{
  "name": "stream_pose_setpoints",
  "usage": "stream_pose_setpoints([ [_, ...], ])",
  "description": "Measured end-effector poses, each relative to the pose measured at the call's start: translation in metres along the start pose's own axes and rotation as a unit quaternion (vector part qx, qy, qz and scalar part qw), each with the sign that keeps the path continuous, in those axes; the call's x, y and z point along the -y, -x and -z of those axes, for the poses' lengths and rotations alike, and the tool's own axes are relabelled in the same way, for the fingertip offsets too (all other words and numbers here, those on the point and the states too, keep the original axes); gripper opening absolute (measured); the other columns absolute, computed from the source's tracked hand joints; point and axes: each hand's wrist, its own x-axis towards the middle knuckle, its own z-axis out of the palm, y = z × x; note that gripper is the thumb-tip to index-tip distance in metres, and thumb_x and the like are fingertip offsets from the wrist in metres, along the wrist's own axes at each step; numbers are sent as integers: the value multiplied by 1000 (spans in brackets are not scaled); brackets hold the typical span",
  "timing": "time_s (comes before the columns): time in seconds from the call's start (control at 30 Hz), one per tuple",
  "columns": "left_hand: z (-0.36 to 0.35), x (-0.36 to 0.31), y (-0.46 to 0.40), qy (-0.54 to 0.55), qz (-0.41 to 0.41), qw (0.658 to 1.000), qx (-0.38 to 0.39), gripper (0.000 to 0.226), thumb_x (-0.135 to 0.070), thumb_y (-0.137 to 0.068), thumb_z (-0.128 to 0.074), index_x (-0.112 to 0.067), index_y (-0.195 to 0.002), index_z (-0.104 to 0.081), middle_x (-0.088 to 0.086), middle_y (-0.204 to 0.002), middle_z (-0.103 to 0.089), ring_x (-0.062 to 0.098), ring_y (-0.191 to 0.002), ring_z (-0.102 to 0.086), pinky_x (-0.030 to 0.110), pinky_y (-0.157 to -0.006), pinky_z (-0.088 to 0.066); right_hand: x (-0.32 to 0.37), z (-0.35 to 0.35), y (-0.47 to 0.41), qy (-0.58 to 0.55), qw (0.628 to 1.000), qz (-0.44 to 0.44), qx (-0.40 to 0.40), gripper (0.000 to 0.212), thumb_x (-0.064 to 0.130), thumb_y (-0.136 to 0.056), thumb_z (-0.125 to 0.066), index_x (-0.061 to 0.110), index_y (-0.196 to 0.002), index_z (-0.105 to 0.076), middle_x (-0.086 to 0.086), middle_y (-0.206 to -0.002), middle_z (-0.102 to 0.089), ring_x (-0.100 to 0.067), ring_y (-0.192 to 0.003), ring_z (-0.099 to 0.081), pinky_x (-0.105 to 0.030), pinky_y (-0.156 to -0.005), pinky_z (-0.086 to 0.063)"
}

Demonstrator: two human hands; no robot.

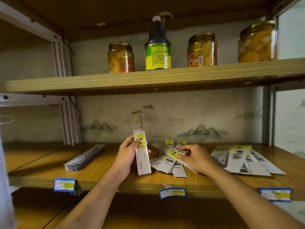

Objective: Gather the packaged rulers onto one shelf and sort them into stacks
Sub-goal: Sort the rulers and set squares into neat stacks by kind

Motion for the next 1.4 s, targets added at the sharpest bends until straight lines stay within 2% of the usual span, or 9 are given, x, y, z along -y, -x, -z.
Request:
stream_pose_setpoints([
  [0.1, 1, 1, 2, -4, -10, 1000, 25, 25, -21, -103, -42, -25, -124, -54, 3, -99, -76, 30, -85, -72, 46, -88, -54, -3, 2, -2, -57, 998, 2, -42, 37, 31, -93, -60, 23, -130, -59, 0, -126, -63, -18, -114, -56, -27, -90, -44],
  [0.27, 0, 1, 5, -32, -32, 998, 44, 29, -24, -104, -39, -24, -130, -51, 3, -93, -75, 16, -66, -66, 28, -65, -51, -2, 7, 2, -195, 978, 26, -65, 31, 27, -92, -62, 24, -123, -62, 10, -106, -63, -8, -98, -60, -21, -75, -46],
  [0.43, -1, 1, 4, -24, -23, 999, 22, 29, -22, -106, -36, -25, -129, -53, 2, -83, -71, 15, -64, -57, 29, -65, -46, 10, 12, 9, -322, 944, 25, -70, 21, 24, -93, -60, 28, -114, -62, 13, -98, -64, -7, -86, -65, -24, -66, -54],
  [0.63, -2, -1, 6, -10, -40, 998, 38, 27, -14, -103, -40, -28, -122, -53, -5, -112, -71, 15, -84, -70, 29, -71, -48, 41, 13, 15, -422, 905, 40, -39, 21, 15, -93, -60, 36, -99, -61, 3, -100, -71, -17, -87, -70, -31, -69, -58],
  [0.8, 0, 0, 8, -29, -53, 993, 105, 30, -15, -97, -53, -31, -120, -62, -3, -115, -71, 18, -106, -68, 40, -89, -54, 73, -10, 13, -353, 933, 61, -39, 18, 23, -90, -66, 27, -107, -65, 9, -96, -70, -7, -90, -67, -32, -81, -58],
  [0.9, 1, -1, 11, -36, -53, 989, 132, 29, -20, -99, -52, -34, -122, -62, -4, -113, -72, 17, -103, -69, 35, -78, -55, 81, -16, 7, -280, 954, 56, -90, 21, 30, -87, -68, 26, -107, -64, 13, -84, -67, -1, -80, -63, -22, -69, -52],
  [1.13, 1, 2, 8, -54, -80, 984, 150, 39, -17, -93, -60, -32, -128, -59, -6, -116, -70, 14, -107, -67, 32, -84, -54, 79, -20, 4, -157, 979, 82, -99, 30, 42, -86, -67, 34, -115, -64, 16, -75, -59, 3, -74, -55, -16, -60, -41],
  [1.3, 3, 3, 3, -8, -82, 993, 91, 33, -13, -98, -51, -24, -128, -57, -7, -114, -71, 14, -108, -65, 33, -85, -52, 50, -13, -3, -129, 987, 13, -93, 39, 57, -88, -55, 30, -116, -62, 6, -108, -67, -10, -96, -62, -26, -70, -51],
  [1.4, 3, 4, 1, 2, -65, 996, 61, 27, -14, -101, -47, -17, -126, -56, -9, -111, -72, 16, -104, -66, 32, -81, -52, 24, -5, -5, -8, 998, -51, -41, 50, 60, -83, -60, 24, -117, -64, -1, -122, -64, -20, -111, -59, -33, -88, -51],
])
